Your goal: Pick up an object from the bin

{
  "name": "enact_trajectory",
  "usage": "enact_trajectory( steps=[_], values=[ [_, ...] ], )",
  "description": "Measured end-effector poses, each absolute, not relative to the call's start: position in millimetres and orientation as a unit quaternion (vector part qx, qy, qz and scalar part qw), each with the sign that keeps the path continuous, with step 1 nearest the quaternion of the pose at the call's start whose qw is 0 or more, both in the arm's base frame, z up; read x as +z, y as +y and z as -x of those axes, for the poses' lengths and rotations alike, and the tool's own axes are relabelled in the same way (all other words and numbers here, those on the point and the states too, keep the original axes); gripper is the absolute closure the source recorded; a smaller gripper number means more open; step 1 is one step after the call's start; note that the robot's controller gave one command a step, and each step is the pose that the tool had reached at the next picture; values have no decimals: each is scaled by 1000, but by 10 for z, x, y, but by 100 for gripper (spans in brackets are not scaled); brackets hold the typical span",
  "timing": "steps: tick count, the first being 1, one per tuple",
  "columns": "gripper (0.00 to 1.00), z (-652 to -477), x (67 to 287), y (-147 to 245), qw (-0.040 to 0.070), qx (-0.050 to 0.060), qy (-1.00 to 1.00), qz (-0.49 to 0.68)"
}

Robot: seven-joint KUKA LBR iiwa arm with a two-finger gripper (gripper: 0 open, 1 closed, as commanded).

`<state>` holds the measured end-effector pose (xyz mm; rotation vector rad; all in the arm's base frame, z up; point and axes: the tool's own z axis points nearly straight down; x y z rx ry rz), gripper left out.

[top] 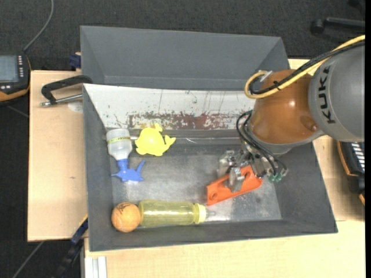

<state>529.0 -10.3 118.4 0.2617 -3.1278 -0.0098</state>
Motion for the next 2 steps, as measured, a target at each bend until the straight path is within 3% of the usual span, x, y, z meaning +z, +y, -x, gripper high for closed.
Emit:
enact_trajectory(
  steps=[1,2],
  values=[
    [100,-5333,1521,-165,-6,-2,-997,-80],
    [100,-5392,1828,-143,3,-4,-997,-82]
  ],
)
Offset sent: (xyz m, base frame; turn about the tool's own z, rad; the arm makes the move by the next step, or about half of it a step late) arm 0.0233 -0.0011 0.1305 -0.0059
